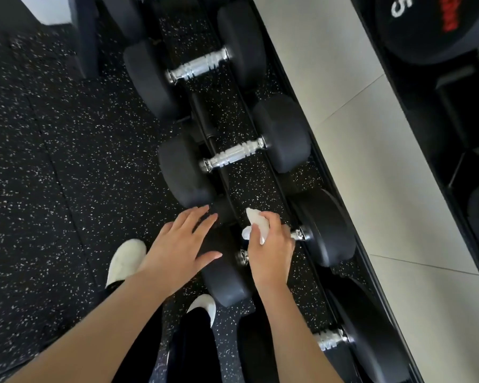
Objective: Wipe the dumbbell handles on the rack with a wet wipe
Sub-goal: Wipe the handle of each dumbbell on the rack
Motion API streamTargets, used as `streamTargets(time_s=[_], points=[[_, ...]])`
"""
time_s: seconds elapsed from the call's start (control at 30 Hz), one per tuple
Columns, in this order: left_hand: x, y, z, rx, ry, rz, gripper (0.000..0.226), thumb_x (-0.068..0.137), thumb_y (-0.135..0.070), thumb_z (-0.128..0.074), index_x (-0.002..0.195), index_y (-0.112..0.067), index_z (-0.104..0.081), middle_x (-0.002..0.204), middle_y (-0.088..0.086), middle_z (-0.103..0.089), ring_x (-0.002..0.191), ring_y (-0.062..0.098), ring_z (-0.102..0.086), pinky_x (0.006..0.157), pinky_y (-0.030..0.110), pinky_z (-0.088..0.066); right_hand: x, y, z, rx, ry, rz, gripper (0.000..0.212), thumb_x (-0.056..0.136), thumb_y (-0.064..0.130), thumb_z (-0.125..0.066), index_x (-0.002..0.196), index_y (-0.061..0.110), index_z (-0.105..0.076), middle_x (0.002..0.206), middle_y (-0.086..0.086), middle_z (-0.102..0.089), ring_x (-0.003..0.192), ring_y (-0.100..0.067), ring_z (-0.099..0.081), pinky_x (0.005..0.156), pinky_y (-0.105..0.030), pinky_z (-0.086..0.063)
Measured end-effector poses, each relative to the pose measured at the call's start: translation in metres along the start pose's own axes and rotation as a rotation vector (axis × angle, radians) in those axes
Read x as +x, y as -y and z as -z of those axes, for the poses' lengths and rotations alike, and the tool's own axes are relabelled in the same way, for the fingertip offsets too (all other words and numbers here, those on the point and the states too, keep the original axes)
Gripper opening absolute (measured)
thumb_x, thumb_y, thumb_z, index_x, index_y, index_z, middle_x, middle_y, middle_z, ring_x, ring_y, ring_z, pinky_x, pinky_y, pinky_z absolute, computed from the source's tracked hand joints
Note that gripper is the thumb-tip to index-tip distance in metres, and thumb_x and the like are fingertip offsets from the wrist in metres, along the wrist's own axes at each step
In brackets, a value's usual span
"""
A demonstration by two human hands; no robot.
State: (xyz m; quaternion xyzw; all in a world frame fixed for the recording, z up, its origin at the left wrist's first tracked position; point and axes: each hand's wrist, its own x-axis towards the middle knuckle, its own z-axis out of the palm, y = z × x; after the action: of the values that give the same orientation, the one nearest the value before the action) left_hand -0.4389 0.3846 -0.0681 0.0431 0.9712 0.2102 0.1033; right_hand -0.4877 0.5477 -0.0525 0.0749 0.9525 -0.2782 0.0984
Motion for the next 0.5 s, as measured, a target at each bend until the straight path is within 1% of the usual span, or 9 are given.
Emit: streamTargets(time_s=[0.07, 0.13, 0.2, 0.27, 0.3, 0.33, 0.4, 0.43, 0.5], points=[[0.012, 0.013, 0.011, 0.009, -0.008, 0.009, 0.069, 0.074, -0.053, -0.059, 0.129, -0.011, -0.056, 0.130, 0.007, -0.055, 0.120, 0.021, -0.041, 0.078, 0.044, -0.054, 0.010, 0.012, -0.003, -0.004, -0.001, -0.033, 0.027, 0.088, 0.018, -0.059, 0.115, 0.019, -0.055, 0.100, -0.007, -0.059, 0.094, -0.025, -0.052, 0.091, -0.041, -0.040], [0.025, 0.027, 0.023, 0.006, -0.009, 0.003, 0.067, 0.075, -0.051, -0.059, 0.128, -0.011, -0.056, 0.128, 0.006, -0.055, 0.118, 0.022, -0.043, 0.079, 0.043, -0.054, 0.022, 0.023, -0.009, 0.028, -0.012, -0.072, 0.027, 0.088, 0.017, -0.059, 0.114, 0.018, -0.055, 0.103, -0.009, -0.058, 0.094, -0.027, -0.051, 0.087, -0.039, -0.041], [0.040, 0.041, 0.035, 0.023, -0.017, -0.050, 0.064, 0.078, -0.049, -0.058, 0.128, -0.010, -0.055, 0.124, 0.006, -0.056, 0.115, 0.024, -0.049, 0.080, 0.042, -0.054, 0.036, 0.034, -0.018, 0.081, -0.017, -0.124, 0.025, 0.088, 0.017, -0.059, 0.114, 0.018, -0.055, 0.105, -0.010, -0.057, 0.094, -0.026, -0.050, 0.076, -0.029, -0.036], [0.055, 0.055, 0.045, 0.027, -0.023, -0.097, 0.062, 0.079, -0.046, -0.058, 0.130, -0.010, -0.054, 0.126, 0.006, -0.055, 0.116, 0.026, -0.052, 0.085, 0.041, -0.051, 0.051, 0.048, -0.027, 0.138, -0.052, -0.148, 0.023, 0.088, 0.014, -0.059, 0.110, 0.016, -0.056, 0.102, -0.011, -0.060, 0.087, -0.023, -0.051, 0.069, -0.018, -0.030], [0.063, 0.062, 0.051, 0.022, -0.022, -0.101, 0.063, 0.079, -0.046, -0.058, 0.130, -0.010, -0.054, 0.127, 0.006, -0.054, 0.117, 0.027, -0.052, 0.086, 0.042, -0.050, 0.059, 0.056, -0.031, 0.178, -0.079, -0.165, 0.021, 0.087, 0.013, -0.060, 0.108, 0.016, -0.057, 0.101, -0.010, -0.061, 0.084, -0.021, -0.053, 0.067, -0.015, -0.031], [0.070, 0.069, 0.055, 0.022, -0.020, -0.102, 0.064, 0.079, -0.047, -0.058, 0.131, -0.011, -0.053, 0.129, 0.007, -0.053, 0.118, 0.028, -0.051, 0.086, 0.042, -0.050, 0.067, 0.065, -0.036, 0.221, -0.112, -0.191, 0.020, 0.087, 0.013, -0.060, 0.106, 0.017, -0.058, 0.100, -0.008, -0.063, 0.084, -0.021, -0.056, 0.068, -0.015, -0.035], [0.082, 0.083, 0.061, 0.030, 0.012, -0.105, 0.066, 0.078, -0.048, -0.058, 0.133, -0.012, -0.052, 0.131, 0.007, -0.051, 0.119, 0.029, -0.050, 0.086, 0.044, -0.049, 0.081, 0.080, -0.044, 0.306, -0.198, -0.265, 0.019, 0.087, 0.012, -0.061, 0.104, 0.019, -0.059, 0.099, -0.003, -0.065, 0.088, -0.020, -0.060, 0.073, -0.027, -0.048], [0.088, 0.090, 0.063, 0.042, 0.033, -0.115, 0.067, 0.078, -0.049, -0.058, 0.133, -0.012, -0.051, 0.132, 0.007, -0.051, 0.120, 0.029, -0.050, 0.085, 0.044, -0.049, 0.088, 0.087, -0.048, 0.343, -0.249, -0.304, 0.019, 0.086, 0.012, -0.061, 0.104, 0.020, -0.060, 0.099, -0.003, -0.065, 0.089, -0.020, -0.061, 0.075, -0.030, -0.052], [0.099, 0.101, 0.063, 0.067, 0.070, -0.145, 0.069, 0.077, -0.052, -0.057, 0.133, -0.012, -0.052, 0.132, 0.008, -0.051, 0.120, 0.029, -0.050, 0.085, 0.044, -0.049, 0.101, 0.099, -0.055, 0.385, -0.342, -0.384, 0.019, 0.086, 0.011, -0.062, 0.103, 0.020, -0.061, 0.104, -0.004, -0.064, 0.093, -0.019, -0.061, 0.077, -0.030, -0.052]])
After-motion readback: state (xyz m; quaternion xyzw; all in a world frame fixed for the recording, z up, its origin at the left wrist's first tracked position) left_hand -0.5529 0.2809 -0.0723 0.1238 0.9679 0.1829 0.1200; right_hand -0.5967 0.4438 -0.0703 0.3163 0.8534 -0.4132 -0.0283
